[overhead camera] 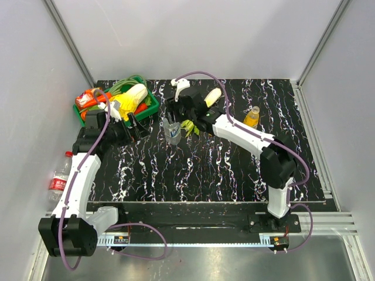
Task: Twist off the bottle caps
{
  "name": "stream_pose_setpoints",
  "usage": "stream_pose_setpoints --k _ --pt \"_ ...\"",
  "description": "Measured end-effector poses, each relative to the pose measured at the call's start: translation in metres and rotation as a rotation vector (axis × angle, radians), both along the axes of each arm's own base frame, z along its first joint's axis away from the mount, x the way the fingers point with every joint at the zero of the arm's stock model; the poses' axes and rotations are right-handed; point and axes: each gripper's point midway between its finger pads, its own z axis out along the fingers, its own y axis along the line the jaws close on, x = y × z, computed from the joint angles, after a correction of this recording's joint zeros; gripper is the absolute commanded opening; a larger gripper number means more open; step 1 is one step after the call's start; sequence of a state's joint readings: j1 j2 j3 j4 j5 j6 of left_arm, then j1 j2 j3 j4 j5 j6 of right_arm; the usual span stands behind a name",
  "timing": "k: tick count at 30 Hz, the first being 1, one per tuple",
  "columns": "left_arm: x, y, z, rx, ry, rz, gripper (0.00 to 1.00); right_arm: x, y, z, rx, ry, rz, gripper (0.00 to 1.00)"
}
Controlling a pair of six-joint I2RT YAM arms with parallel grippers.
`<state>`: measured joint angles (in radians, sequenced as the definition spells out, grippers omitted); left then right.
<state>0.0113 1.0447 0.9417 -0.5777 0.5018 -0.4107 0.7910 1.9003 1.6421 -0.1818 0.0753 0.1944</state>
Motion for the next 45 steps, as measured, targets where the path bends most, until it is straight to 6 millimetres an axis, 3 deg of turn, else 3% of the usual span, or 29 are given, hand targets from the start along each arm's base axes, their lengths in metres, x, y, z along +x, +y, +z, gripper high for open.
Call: stream_pose_setpoints --k 5,16,22,26,31,35,40,45 --pt "0.0 0.001 -0.001 0.005 0.004 0.003 0.99 0.004 0.006 -0.012 -0.012 0.006 0.009 0.47" --pt "-0.002 0.001 0.002 0.015 -0.012 -0.005 0.99 0.004 0.008 -0.016 -0.018 0.002 0.022 0.0" --pt "-0.003 -0.001 0.014 0.017 -0.068 -0.031 0.99 -0.005 0.002 0.001 -0.002 -0.006 0.033 0.0" --pt "-0.006 -0.007 0.026 0.007 -0.126 -0.077 0.99 -0.021 -0.008 0.032 0.033 -0.029 0.058 0.0" --pt "-0.019 -0.032 0.048 -0.02 -0.229 -0.224 0.99 -0.051 -0.019 0.077 0.131 -0.031 0.145 0.0" --pt "-0.027 -0.05 0.067 -0.029 -0.306 -0.332 0.99 -0.062 -0.033 0.102 0.247 0.027 0.233 0.0" --pt "-0.036 -0.07 0.082 -0.031 -0.379 -0.45 0.99 -0.067 -0.052 0.104 0.34 0.151 0.312 0.0" --pt "-0.041 -0.093 0.079 -0.039 -0.388 -0.554 0.99 -0.089 -0.051 0.1 0.393 0.269 0.41 0.0"
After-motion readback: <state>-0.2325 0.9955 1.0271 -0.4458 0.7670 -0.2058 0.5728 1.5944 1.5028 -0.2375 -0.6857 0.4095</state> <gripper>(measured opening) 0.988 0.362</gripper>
